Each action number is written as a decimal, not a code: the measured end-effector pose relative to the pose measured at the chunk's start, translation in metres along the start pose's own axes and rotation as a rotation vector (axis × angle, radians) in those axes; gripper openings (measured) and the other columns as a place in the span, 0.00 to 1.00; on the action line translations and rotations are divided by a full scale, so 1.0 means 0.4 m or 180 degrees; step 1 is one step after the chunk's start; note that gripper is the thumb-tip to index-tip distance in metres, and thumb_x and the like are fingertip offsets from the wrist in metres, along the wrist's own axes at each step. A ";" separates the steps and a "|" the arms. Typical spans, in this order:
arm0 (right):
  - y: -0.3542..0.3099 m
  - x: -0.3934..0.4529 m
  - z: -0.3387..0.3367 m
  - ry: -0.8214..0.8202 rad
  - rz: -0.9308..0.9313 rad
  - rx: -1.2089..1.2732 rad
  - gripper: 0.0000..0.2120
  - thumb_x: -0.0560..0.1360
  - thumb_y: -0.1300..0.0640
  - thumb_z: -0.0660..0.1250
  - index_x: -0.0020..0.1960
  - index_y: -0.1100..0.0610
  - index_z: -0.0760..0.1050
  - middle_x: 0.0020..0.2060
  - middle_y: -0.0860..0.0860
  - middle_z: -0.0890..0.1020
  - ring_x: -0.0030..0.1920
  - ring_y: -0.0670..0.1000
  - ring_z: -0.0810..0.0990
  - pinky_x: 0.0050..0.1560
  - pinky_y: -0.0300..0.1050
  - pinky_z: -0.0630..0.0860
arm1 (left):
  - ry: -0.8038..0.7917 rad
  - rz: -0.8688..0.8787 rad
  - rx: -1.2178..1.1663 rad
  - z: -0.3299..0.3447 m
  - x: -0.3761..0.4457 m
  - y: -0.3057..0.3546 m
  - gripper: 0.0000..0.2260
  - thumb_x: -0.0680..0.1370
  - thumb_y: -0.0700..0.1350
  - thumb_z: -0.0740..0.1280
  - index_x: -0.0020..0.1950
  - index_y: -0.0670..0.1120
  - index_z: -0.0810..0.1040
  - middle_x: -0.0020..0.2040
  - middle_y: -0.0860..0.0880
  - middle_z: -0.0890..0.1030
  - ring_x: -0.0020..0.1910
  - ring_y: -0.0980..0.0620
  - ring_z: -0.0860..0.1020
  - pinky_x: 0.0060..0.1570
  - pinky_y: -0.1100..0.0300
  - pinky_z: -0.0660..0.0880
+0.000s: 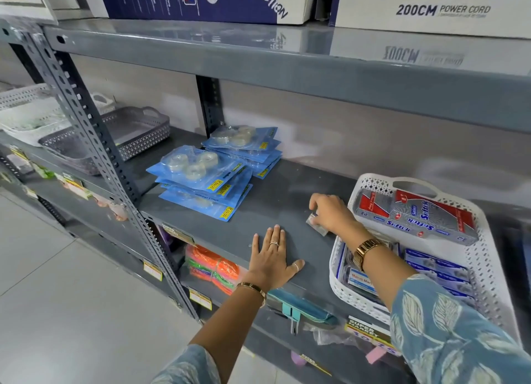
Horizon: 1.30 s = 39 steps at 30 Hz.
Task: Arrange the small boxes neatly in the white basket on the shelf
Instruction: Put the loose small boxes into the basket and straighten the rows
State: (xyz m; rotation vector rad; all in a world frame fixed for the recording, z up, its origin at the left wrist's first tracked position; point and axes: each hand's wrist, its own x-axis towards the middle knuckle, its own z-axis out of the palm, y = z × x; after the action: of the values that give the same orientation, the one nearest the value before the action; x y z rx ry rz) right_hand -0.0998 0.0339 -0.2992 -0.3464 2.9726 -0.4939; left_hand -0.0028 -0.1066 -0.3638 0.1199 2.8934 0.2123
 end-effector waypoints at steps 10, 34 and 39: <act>-0.013 -0.047 -0.056 0.0508 0.0595 0.1544 0.07 0.74 0.66 0.67 0.50 0.63 0.82 0.54 0.58 0.83 0.55 0.57 0.80 0.53 0.44 0.76 | -0.0048 0.0032 0.0401 -0.006 -0.031 0.035 0.34 0.80 0.61 0.46 0.77 0.39 0.43 0.79 0.44 0.45 0.78 0.48 0.42 0.74 0.43 0.37; 0.254 -0.488 -0.121 0.1352 0.2206 0.2646 0.08 0.68 0.69 0.72 0.47 0.64 0.81 0.50 0.62 0.84 0.50 0.56 0.83 0.52 0.48 0.82 | 0.0028 0.0286 0.0643 0.067 -0.195 0.211 0.36 0.80 0.61 0.47 0.76 0.37 0.42 0.79 0.43 0.44 0.78 0.46 0.43 0.74 0.43 0.38; 0.283 -0.527 -0.111 0.1526 0.2306 0.3382 0.12 0.69 0.73 0.69 0.52 0.69 0.78 0.54 0.66 0.81 0.44 0.55 0.84 0.47 0.46 0.83 | 0.0074 0.0351 0.0512 0.069 -0.208 0.211 0.36 0.80 0.60 0.50 0.76 0.37 0.43 0.79 0.43 0.45 0.78 0.46 0.44 0.75 0.43 0.39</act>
State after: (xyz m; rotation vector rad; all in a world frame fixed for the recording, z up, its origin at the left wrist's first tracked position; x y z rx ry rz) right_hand 0.0745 0.2024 -0.2805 0.9886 2.3842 -2.0087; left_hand 0.0898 -0.0280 -0.3586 0.3072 2.9265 -0.0007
